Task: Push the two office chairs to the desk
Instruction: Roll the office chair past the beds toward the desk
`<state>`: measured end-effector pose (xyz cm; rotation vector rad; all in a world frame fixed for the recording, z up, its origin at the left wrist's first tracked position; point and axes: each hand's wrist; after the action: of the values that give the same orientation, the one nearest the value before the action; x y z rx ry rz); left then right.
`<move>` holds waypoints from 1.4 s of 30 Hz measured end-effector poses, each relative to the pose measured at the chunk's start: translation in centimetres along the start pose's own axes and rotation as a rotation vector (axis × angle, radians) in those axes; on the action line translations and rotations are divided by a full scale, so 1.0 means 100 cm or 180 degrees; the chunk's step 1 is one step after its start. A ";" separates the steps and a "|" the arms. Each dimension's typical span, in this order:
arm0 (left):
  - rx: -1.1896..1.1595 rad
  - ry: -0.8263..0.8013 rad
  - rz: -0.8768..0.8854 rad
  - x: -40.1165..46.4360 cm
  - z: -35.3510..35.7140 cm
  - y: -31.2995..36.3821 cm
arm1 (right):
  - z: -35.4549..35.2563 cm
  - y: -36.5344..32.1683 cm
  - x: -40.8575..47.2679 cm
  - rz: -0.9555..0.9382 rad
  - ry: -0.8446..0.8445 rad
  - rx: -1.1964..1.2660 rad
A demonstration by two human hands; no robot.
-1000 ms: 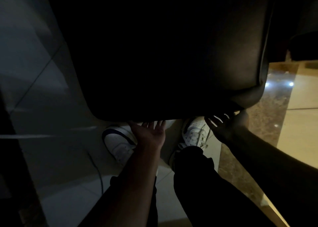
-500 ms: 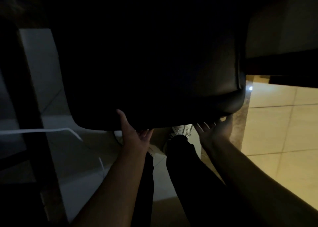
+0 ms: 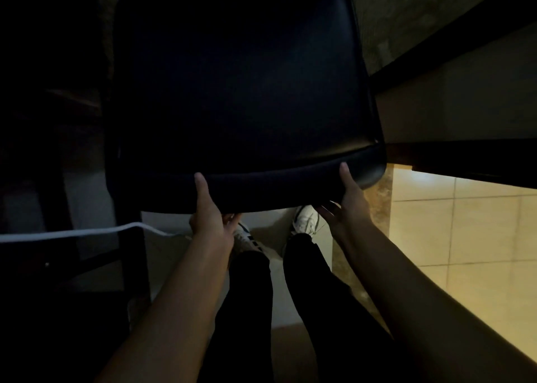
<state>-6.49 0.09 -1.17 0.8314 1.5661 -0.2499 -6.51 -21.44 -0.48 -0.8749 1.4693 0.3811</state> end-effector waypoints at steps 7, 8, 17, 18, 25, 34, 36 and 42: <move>0.0099 0.0093 0.0797 -0.100 0.028 0.067 | 0.033 -0.081 -0.092 -0.0344 -0.0114 -0.0162; 0.0095 0.0087 0.0885 -0.113 0.034 0.079 | 0.039 -0.093 -0.102 -0.0391 -0.0147 -0.0195; 0.0171 -0.0023 0.1471 -0.227 0.098 0.197 | 0.103 -0.202 -0.197 -0.0863 -0.0257 -0.0354; 0.0238 -0.0011 0.1488 -0.234 0.101 0.207 | 0.109 -0.211 -0.205 -0.0859 -0.0201 -0.0305; 0.0685 -0.0452 0.1930 -0.280 0.154 0.331 | 0.193 -0.299 -0.272 -0.1465 0.0227 -0.0564; 0.0958 -0.0866 0.2535 -0.328 0.267 0.484 | 0.319 -0.427 -0.331 -0.2293 0.0624 -0.0701; 0.0967 -0.0871 0.2491 -0.337 0.290 0.510 | 0.342 -0.453 -0.339 -0.2281 0.0691 -0.0702; 0.1044 -0.0427 0.2909 -0.364 0.352 0.570 | 0.409 -0.529 -0.366 -0.3361 0.1967 -0.1568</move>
<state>55.12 6.56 43.29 1.6570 0.8993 0.1107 55.28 -16.72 43.88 -2.1435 1.2292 -0.3812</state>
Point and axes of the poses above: each hand's wrist, its own x-axis towards the middle knuckle, its own z-axis out of the palm, y = z × x, and after that the axes turned 3 degrees about z, right-handed
